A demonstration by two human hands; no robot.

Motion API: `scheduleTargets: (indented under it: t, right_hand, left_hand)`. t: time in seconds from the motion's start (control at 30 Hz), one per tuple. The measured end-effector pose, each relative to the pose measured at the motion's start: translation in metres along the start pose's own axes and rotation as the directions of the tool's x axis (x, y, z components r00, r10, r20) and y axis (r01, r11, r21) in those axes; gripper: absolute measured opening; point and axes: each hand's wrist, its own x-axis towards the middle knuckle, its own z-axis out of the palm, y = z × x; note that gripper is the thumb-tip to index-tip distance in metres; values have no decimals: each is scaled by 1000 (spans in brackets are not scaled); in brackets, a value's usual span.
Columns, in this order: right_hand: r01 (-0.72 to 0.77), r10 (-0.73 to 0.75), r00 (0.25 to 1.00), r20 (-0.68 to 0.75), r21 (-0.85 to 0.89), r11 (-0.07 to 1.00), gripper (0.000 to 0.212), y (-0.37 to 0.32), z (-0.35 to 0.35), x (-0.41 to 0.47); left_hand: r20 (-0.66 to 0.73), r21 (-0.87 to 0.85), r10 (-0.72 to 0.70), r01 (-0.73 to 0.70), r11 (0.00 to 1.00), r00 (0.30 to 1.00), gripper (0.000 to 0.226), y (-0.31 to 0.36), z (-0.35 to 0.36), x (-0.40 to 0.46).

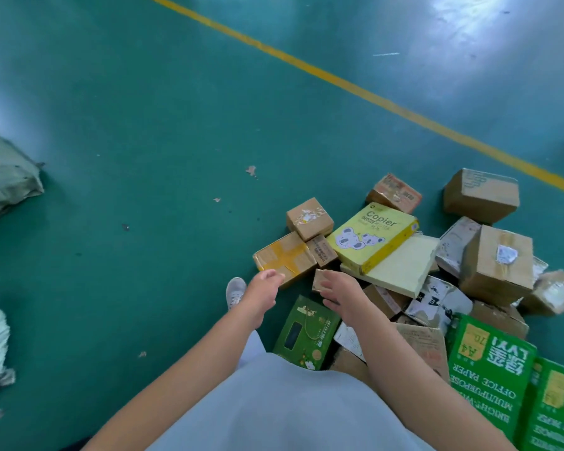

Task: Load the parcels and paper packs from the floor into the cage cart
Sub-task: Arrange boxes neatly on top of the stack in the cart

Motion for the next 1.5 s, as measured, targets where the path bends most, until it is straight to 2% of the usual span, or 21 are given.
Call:
scheduleTargets:
  t: [0.13, 0.3, 0.4, 0.57, 0.73, 0.93, 1.1, 1.23, 1.3, 1.37, 1.5]
  right_hand:
    - [-31, 39, 996, -84, 97, 995, 40, -30, 34, 32]
    - [-158, 191, 971, -144, 211, 965, 25, -65, 113, 53]
    - [-180, 218, 967, -129, 257, 949, 37, -80, 150, 60]
    - [-187, 237, 963, -131, 311, 932, 37, -99, 188, 93]
    - [-224, 294, 944, -153, 358, 906, 16, -109, 193, 135]
    - [-290, 371, 916, -153, 384, 876, 17, -90, 186, 225]
    - [-367, 437, 893, -109, 386, 846, 19, -52, 183, 330]
    - [-423, 473, 877, -81, 336, 842, 36, -10, 186, 415]
    - [-462, 511, 856, -81, 325, 825, 35, 12, 188, 451]
    - [-487, 534, 842, -77, 319, 813, 30, 39, 190, 491]
    - [-500, 566, 820, -88, 371, 782, 43, 82, 190, 559]
  left_hand:
    - [71, 65, -45, 40, 997, 996, 41, 37, -27, 60]
    - [149, 232, -130, 93, 968, 980, 41, 96, -80, 148]
    - [191, 338, -134, 63, 939, 972, 45, 127, -104, 186]
    - [211, 412, -85, -10, 911, 974, 42, 176, -128, 253]
    - [224, 502, -137, 7, 865, 965, 42, 189, -130, 308]
    - [226, 624, -224, 35, 781, 948, 46, 163, -119, 395]
    - [192, 723, -294, 68, 687, 936, 47, 116, -103, 481]
    - [153, 780, -332, 93, 618, 931, 45, 69, -88, 558]
    - [132, 799, -338, 102, 592, 932, 44, 48, -81, 595]
    - [111, 817, -345, 112, 566, 932, 50, 22, -70, 635]
    - [79, 840, -377, 142, 524, 923, 74, -22, -52, 704]
